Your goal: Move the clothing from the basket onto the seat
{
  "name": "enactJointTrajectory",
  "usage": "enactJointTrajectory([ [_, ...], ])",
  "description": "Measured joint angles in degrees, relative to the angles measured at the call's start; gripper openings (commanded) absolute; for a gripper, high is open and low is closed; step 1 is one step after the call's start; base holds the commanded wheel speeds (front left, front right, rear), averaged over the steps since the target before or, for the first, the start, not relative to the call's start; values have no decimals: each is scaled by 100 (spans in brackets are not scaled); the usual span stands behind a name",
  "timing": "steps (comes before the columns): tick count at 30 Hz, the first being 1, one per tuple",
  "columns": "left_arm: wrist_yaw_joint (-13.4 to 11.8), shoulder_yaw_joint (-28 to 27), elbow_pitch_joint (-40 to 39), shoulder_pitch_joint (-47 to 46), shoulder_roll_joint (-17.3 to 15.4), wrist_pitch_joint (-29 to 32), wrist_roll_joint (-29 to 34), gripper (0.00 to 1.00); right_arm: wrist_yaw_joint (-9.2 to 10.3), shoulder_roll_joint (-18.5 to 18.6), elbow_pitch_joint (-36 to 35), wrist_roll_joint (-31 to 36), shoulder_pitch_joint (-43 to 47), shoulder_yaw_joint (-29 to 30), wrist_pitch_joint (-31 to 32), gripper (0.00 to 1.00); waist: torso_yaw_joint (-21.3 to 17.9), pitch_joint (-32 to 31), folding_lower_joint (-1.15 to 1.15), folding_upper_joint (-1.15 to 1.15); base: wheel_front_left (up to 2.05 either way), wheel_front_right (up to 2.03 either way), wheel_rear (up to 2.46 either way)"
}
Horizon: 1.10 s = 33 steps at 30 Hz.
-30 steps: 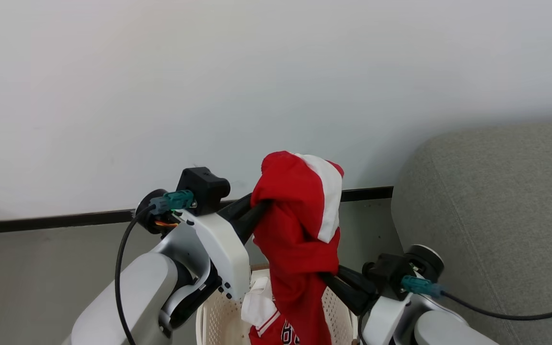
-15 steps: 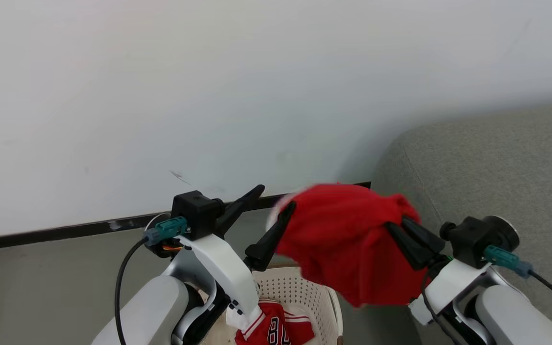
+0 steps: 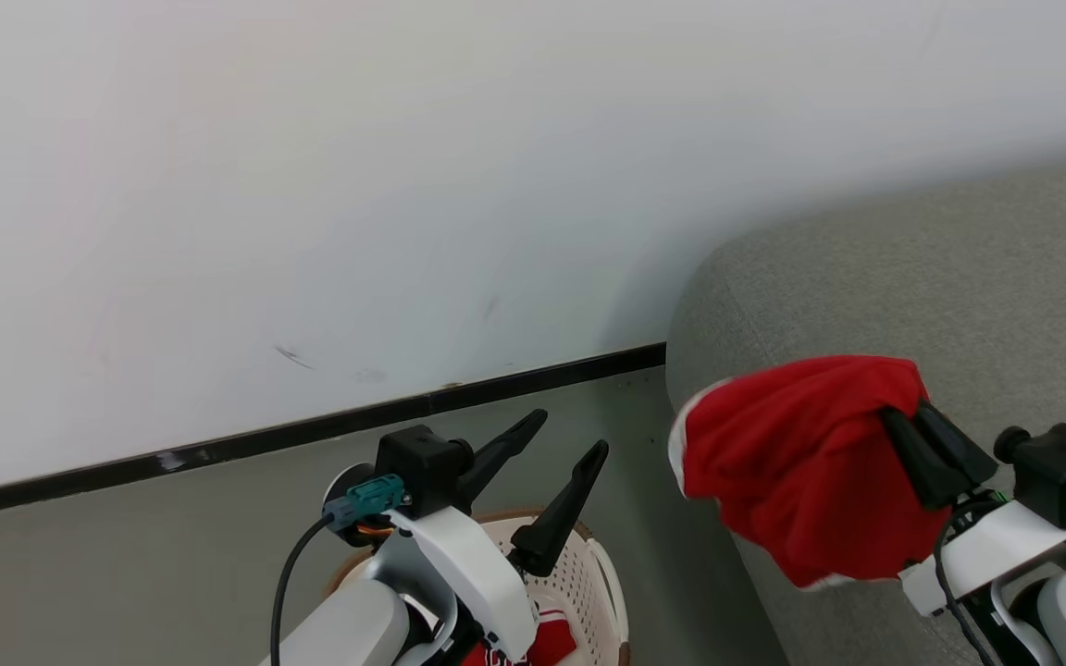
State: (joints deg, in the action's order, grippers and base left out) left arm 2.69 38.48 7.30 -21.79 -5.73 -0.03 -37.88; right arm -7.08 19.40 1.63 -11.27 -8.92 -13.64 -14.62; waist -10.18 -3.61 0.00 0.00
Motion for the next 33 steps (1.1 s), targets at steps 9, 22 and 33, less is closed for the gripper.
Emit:
enactJointTrajectory([
  [9,57,221,219,0,138,-261,69,100,0,-9,-353,192,540,658,0,0,-371,13,0,0,0,0,0],
  [22,151,423,483,1,241,-520,59,100,0,-115,-676,379,1109,1059,0,0,-907,53,0,0,0,0,0],
  [33,97,456,602,1,260,-720,70,100,0,-76,-661,162,1043,753,1,0,-1247,202,0,0,0,0,0],
])
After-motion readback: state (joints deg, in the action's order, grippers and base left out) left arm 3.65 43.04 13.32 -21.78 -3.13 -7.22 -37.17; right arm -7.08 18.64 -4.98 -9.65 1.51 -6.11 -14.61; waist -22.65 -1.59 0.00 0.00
